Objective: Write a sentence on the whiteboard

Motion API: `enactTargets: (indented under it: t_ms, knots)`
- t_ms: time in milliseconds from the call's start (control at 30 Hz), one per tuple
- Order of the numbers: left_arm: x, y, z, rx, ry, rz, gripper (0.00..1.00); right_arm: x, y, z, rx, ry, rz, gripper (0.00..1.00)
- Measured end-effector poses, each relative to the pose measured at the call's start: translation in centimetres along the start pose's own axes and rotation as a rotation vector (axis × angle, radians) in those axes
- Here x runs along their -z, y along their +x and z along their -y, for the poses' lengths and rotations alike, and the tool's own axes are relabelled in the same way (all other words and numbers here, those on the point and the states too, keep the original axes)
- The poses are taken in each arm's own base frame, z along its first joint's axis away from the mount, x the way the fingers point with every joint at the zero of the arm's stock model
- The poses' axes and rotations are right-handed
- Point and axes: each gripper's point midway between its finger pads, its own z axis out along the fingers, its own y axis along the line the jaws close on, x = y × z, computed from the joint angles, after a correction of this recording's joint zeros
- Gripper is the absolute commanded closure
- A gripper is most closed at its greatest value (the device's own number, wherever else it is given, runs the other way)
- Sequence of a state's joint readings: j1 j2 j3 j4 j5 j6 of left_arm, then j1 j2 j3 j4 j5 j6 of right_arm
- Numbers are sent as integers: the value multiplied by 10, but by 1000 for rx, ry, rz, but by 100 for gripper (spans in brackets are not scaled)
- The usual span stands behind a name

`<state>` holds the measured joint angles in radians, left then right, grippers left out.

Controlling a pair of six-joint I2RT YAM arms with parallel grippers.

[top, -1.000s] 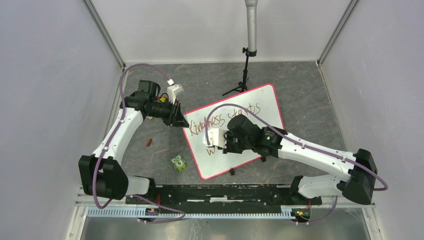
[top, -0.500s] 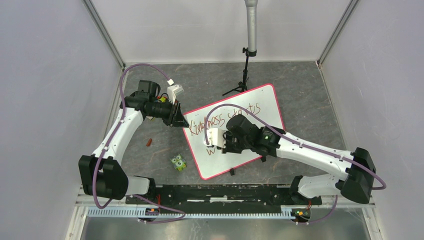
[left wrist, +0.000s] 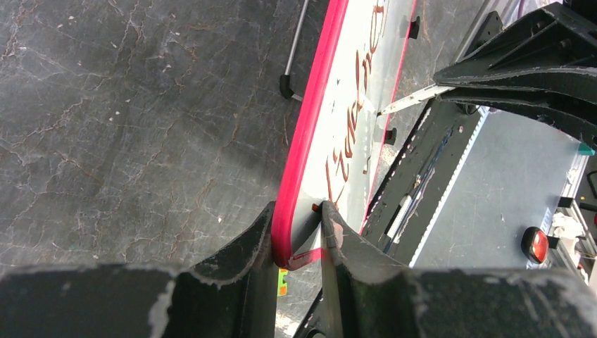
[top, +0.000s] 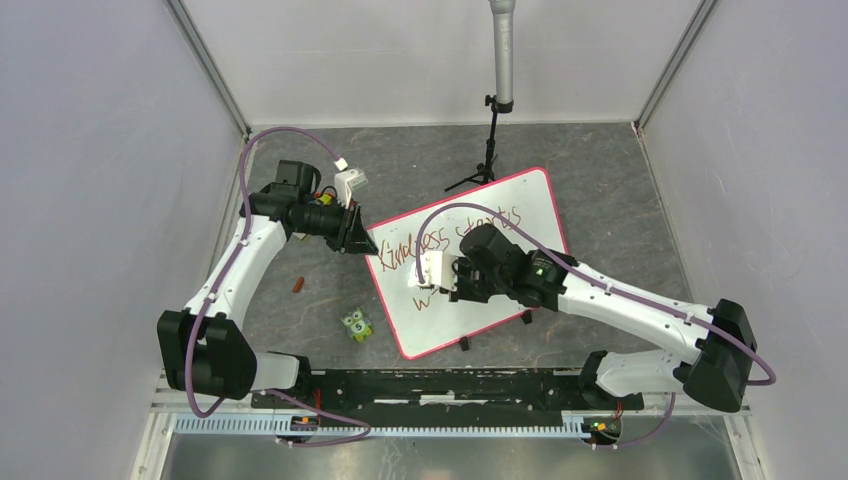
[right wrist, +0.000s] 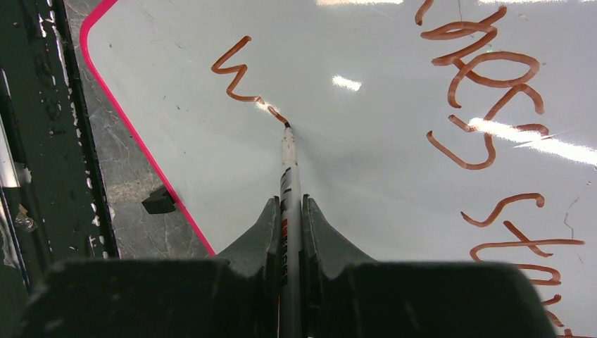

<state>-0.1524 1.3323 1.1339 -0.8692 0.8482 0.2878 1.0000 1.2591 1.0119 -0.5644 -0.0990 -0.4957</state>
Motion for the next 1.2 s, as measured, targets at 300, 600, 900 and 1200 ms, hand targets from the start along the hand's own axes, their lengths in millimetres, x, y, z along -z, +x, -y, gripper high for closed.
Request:
enactTargets:
  t_ms: [300,600,900,1200]
  knots:
    - [0,0,0,0,0,0,98,0,1,-1,-1,-10,4,100]
    - [0,0,0,0,0,0,98,-5,15,-22,9,-80,-31,100]
    - [0,0,0,0,0,0,98,3,12,-15,28,-61,-45,100]
    - [0,0,0,1,0,0,97,11,-20,5,36,-8,20,100]
